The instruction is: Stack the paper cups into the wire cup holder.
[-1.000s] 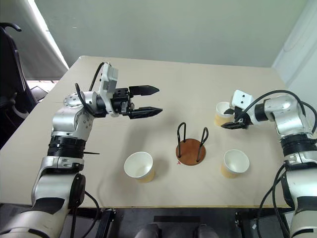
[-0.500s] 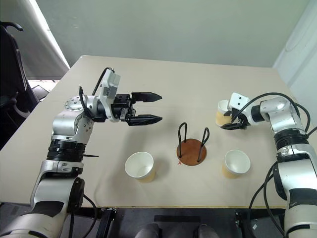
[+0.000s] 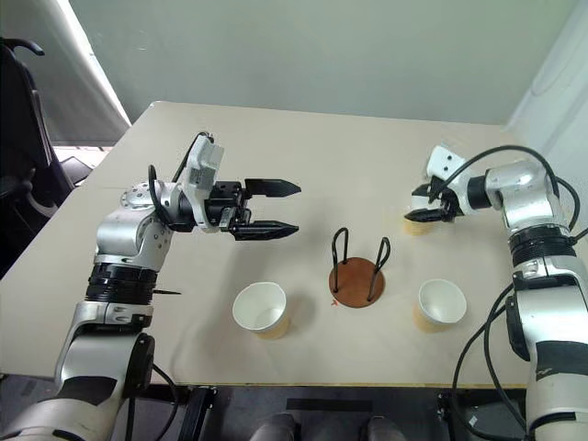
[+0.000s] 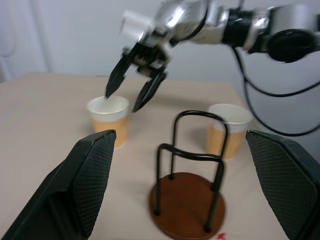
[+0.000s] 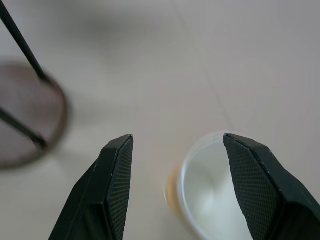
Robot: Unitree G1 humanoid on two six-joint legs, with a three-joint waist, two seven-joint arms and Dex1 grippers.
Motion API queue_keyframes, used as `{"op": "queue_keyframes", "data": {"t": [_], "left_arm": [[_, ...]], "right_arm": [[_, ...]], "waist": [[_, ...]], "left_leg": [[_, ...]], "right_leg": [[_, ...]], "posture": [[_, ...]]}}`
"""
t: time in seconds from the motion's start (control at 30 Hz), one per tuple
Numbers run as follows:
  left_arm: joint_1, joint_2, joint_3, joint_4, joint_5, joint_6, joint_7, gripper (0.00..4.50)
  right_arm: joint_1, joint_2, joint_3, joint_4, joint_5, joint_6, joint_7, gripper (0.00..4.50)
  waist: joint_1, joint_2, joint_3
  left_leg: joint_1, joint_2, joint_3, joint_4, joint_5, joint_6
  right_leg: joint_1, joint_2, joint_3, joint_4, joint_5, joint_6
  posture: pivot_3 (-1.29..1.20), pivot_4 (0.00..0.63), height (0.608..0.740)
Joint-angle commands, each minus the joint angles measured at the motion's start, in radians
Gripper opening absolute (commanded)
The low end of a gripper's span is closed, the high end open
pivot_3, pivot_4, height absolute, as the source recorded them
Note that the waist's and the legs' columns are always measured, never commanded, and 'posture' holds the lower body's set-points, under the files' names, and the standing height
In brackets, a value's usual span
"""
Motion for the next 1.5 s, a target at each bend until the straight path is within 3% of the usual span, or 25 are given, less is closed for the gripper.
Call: {"op": "queue_keyframes", "data": {"t": [0.03,0.27,0.37,0.53,0.6,0.97,1.5], "left_arm": [[-0.002,0.022,0.009,-0.036,-0.019,-0.022,-0.037,4.47],[0.018,0.021,0.009,-0.033,-0.016,-0.088,-0.060,4.47],[0.031,0.023,0.005,-0.034,-0.012,-0.122,-0.074,4.50],[0.034,0.029,-0.002,-0.018,-0.005,-0.157,-0.090,4.50],[0.032,0.031,-0.005,-0.011,-0.005,-0.160,-0.093,4.50],[0.023,0.032,-0.009,0.010,-0.007,-0.168,-0.096,4.50],[0.010,0.021,-0.025,0.032,-0.004,-0.176,-0.095,4.50]], "right_arm": [[-0.008,-0.026,0.015,0.036,-0.047,-0.074,-0.023,2.87],[-0.028,-0.019,0.017,0.112,-0.088,-0.111,-0.048,2.87],[-0.030,-0.011,0.008,0.124,-0.084,-0.101,-0.046,2.27],[-0.028,0.000,-0.006,0.117,-0.065,-0.070,-0.021,0.48],[-0.024,0.001,-0.011,0.106,-0.055,-0.053,-0.002,0.02],[0.048,-0.003,-0.070,-0.119,0.067,0.154,0.112,0.02],[0.251,-0.145,-0.196,-0.944,0.370,0.720,0.120,0.02]], "waist": [[-0.001,0.000,0.000],[-0.001,0.000,0.000],[-0.001,0.000,0.000],[-0.001,0.000,0.000],[-0.001,0.000,0.000],[-0.002,0.000,0.000],[-0.007,0.000,0.000]], "left_leg": [[0.000,0.000,0.000,0.000,0.000,0.000],[0.000,0.000,0.001,-0.001,0.000,0.000],[0.000,0.000,0.001,-0.001,0.000,0.000],[0.000,0.000,0.002,-0.001,0.000,0.000],[0.000,0.000,0.002,-0.001,0.000,0.000],[0.000,0.000,0.002,-0.002,0.000,0.000],[-0.001,0.000,0.004,-0.001,0.000,0.000]], "right_leg": [[0.000,0.000,0.000,0.000,0.000,0.000],[0.000,0.000,0.000,0.000,0.000,0.000],[0.000,-0.001,0.000,0.000,0.000,0.000],[0.000,-0.001,0.000,0.000,0.000,0.000],[0.000,-0.001,0.000,0.000,0.000,0.000],[0.000,-0.001,0.000,-0.001,0.000,0.000],[0.000,0.000,-0.001,-0.005,0.000,0.000]], "posture": [[0.00,0.150,0.740],[0.00,0.150,0.740],[0.00,0.150,0.740],[0.00,0.150,0.740],[0.00,0.150,0.740],[0.00,0.150,0.740],[0.00,0.150,0.740]]}}
